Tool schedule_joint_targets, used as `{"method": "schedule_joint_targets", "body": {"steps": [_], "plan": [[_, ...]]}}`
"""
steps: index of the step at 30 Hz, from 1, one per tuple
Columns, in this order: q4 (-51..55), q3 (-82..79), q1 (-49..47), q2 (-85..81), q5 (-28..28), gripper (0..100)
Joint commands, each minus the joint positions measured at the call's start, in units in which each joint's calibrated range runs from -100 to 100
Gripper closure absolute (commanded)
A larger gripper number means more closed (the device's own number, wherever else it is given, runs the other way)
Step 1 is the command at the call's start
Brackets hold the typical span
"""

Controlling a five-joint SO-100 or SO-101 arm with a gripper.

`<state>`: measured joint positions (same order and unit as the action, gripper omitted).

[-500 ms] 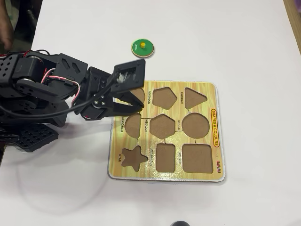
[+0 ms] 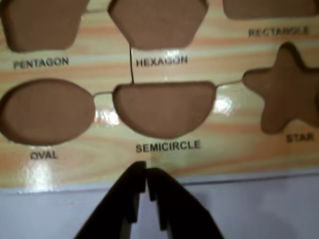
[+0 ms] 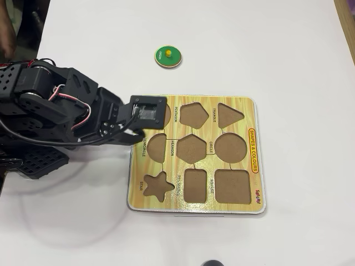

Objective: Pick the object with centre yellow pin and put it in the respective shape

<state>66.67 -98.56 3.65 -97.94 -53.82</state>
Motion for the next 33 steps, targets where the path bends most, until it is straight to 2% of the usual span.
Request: {"method": "schedule_joint_targets", "body": {"steps": [1, 33], "plan": [[6.9, -0.4, -0.1, -0.5, -0.3, 99], [9.0, -0.4, 0.0, -0.5, 0.0, 99]]}}
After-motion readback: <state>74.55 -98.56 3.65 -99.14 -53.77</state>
